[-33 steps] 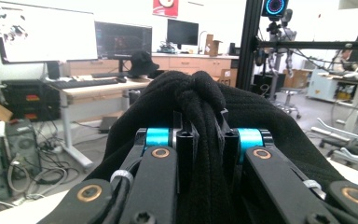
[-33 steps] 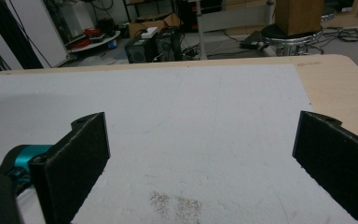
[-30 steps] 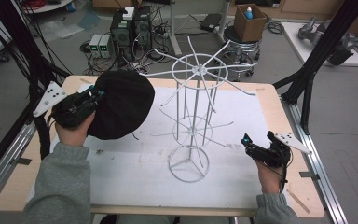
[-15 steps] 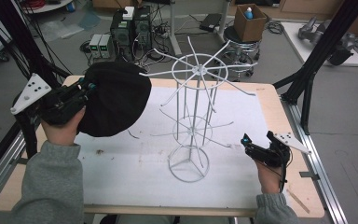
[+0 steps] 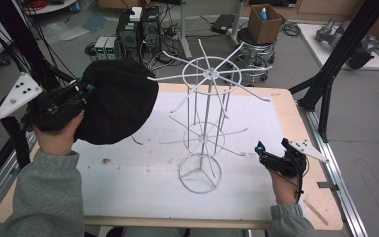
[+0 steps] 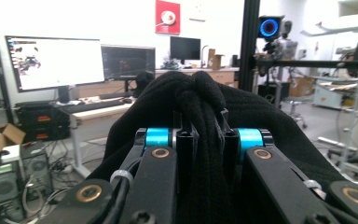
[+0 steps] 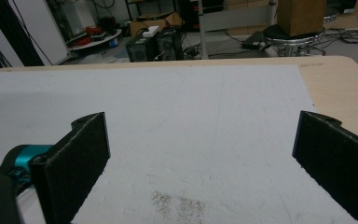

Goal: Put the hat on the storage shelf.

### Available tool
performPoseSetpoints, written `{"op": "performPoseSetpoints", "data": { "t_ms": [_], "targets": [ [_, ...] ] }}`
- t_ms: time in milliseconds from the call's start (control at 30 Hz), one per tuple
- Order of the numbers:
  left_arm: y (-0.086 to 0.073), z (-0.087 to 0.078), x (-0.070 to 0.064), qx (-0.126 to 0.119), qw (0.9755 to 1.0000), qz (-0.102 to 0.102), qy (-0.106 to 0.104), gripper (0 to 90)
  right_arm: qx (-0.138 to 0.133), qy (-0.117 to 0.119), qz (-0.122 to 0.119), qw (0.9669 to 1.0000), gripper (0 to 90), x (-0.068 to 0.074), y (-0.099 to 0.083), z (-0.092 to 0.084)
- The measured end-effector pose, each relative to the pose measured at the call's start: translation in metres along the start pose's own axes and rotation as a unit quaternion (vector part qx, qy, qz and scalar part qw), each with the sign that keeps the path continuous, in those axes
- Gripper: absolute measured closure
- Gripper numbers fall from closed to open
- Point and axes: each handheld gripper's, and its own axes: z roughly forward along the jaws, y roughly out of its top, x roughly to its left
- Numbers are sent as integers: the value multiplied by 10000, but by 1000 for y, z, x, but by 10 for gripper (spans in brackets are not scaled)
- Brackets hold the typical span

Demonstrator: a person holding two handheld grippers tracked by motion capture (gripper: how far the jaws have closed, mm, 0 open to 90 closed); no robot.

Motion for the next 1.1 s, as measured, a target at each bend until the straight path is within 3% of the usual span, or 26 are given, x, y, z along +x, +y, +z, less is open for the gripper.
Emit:
{"op": "performPoseSetpoints", "data": {
  "t_ms": [300, 533, 900, 1100],
  "targets": [
    [13, -16, -12, -252, 9988, -182, -380, 824, 11, -19, 11, 10000, 29, 1, 0, 0],
    [21, -21, -16, -360, 9987, -139, -346, 823, 6, -9, -10, 10000, 29, 1, 0, 0],
    [24, -10, -13, -522, 9974, -379, -328, 822, 20, -2, -18, 10000, 29, 2, 0, 1],
    [24, -4, -11, -584, 9972, -434, -164, 822, 39, 6, -89, 10000, 29, 3, -1, 2]
  ]
}}
